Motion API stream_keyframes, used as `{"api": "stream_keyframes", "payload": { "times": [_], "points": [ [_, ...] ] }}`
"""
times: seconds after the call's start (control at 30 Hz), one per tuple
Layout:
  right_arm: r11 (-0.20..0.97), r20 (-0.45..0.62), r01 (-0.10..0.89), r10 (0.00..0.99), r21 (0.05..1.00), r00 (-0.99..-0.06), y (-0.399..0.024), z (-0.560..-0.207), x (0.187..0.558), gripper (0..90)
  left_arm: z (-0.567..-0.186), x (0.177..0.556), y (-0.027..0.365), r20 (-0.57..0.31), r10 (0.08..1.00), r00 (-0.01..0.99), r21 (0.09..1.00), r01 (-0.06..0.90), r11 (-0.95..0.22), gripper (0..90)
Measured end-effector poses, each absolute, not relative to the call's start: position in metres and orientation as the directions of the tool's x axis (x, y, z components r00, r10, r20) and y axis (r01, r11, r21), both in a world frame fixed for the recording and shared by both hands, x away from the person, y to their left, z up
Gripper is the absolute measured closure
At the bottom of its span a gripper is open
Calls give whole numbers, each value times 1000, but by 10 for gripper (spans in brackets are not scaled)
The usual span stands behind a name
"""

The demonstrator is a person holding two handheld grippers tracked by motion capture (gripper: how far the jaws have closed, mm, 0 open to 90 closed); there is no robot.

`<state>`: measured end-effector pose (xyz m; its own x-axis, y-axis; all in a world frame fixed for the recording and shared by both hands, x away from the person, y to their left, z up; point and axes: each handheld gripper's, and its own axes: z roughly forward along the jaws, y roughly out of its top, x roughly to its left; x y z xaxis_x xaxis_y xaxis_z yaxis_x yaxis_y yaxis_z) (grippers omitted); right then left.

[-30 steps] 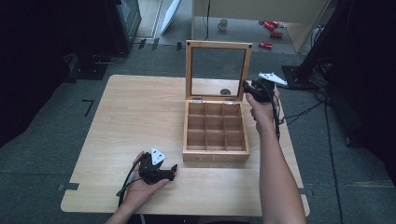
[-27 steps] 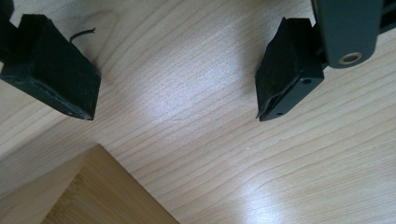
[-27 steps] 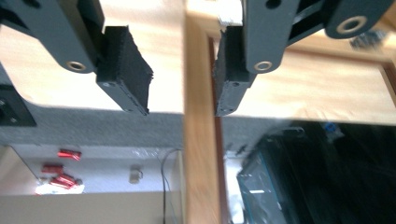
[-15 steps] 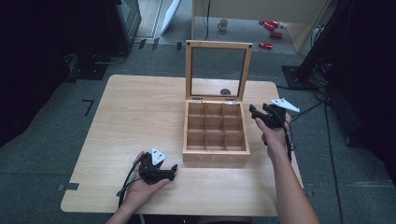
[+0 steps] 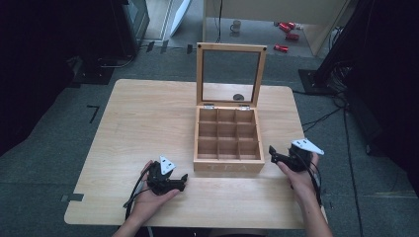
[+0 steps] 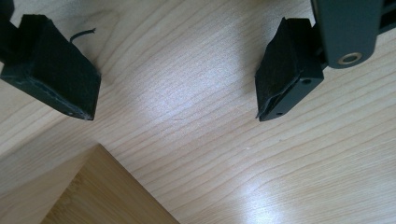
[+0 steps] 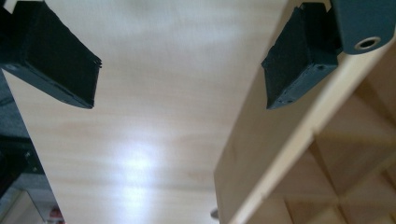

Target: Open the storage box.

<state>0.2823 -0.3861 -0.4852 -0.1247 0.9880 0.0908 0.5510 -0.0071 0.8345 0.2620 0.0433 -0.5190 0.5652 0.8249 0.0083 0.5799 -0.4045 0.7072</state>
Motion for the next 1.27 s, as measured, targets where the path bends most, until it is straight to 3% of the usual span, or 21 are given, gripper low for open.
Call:
{"api": "stream_keyframes", "payload": {
  "times": [0.6, 0.8, 1.27],
  "points": [
    [34, 56, 645, 991, 763, -118, -414, -514, 196, 38, -519, 262, 43, 9, 828, 561, 707, 582, -402, 150],
    [61, 26, 700, 993, 711, -112, -416, -524, 190, 34, -519, 261, 43, 9, 828, 561, 707, 582, -402, 151],
    [82, 29, 698, 989, 711, -145, -413, -526, 192, 9, -519, 261, 43, 10, 827, 561, 707, 582, -403, 151]
  ]
}}
